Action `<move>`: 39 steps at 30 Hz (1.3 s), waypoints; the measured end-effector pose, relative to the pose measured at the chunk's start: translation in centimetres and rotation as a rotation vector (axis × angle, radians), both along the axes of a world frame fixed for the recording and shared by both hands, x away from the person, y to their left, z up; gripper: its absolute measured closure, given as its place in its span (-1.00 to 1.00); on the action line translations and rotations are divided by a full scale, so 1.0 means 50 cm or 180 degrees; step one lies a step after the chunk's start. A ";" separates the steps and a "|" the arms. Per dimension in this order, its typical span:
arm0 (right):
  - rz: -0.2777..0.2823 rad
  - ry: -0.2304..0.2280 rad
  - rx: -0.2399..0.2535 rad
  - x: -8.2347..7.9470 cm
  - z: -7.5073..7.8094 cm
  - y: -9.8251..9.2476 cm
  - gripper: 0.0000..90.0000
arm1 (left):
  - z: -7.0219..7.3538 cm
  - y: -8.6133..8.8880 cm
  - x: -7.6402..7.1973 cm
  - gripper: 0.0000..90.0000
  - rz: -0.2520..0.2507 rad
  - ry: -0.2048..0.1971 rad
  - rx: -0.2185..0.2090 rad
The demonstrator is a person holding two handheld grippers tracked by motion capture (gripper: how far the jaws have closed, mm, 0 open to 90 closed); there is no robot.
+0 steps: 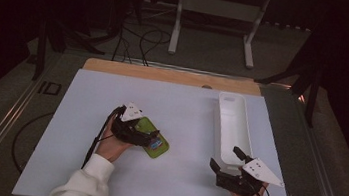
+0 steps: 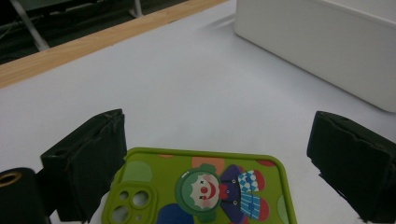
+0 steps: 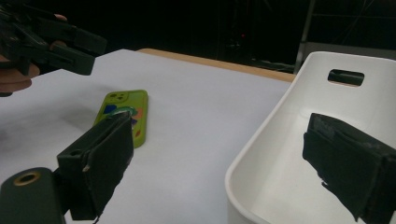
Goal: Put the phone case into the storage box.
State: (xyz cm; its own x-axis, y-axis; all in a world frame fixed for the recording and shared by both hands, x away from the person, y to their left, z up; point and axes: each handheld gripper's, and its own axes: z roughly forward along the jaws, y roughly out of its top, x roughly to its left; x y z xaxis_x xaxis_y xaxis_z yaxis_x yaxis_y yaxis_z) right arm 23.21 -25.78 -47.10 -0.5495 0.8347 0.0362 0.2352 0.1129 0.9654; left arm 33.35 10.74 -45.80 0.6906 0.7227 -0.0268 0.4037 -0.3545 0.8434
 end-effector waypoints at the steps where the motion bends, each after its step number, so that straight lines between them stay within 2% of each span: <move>1: -0.0001 0.0001 0.0001 0.000 0.000 0.000 -0.81 | -0.001 -0.001 0.001 -0.85 0.0005 0.0002 0.0018; 9: -0.0002 0.0000 0.0001 0.000 0.001 0.000 -0.81 | -0.012 -0.017 0.006 -0.66 0.0102 0.0002 0.0096; 12: -0.0005 -0.0001 0.0001 0.000 0.001 0.000 -0.81 | -0.017 -0.023 0.009 -0.51 0.0123 0.0024 0.0098; 16: -0.0009 -0.0003 0.0001 0.000 0.001 0.000 -0.81 | -0.021 -0.031 0.012 -0.19 0.0092 0.0035 0.0086; 19: -0.0013 -0.0006 0.0001 0.000 0.002 0.000 -0.81 | -0.023 -0.036 0.013 0.07 0.0070 0.0036 0.0020; 24: -0.0016 -0.0011 0.0003 0.000 0.002 -0.001 -0.81 | -0.028 -0.043 0.018 0.51 0.0030 0.0106 -0.0045; 31: -0.0016 -0.0018 0.0005 0.000 0.003 -0.002 -0.81 | -0.039 -0.049 0.026 0.96 -0.0009 0.0187 0.0030; 39: -0.0010 -0.0026 0.0000 0.000 0.005 0.000 -0.81 | -0.047 -0.061 0.033 1.00 -0.0029 0.0245 0.0050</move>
State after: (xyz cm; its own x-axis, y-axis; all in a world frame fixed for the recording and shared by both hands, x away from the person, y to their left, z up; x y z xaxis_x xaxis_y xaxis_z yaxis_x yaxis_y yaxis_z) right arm 23.19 -25.80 -46.85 -0.5470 0.8365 0.0318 0.2277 0.1121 0.9673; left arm 35.02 7.69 -48.16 0.6936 0.7171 -0.0688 0.4639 -0.3715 0.8042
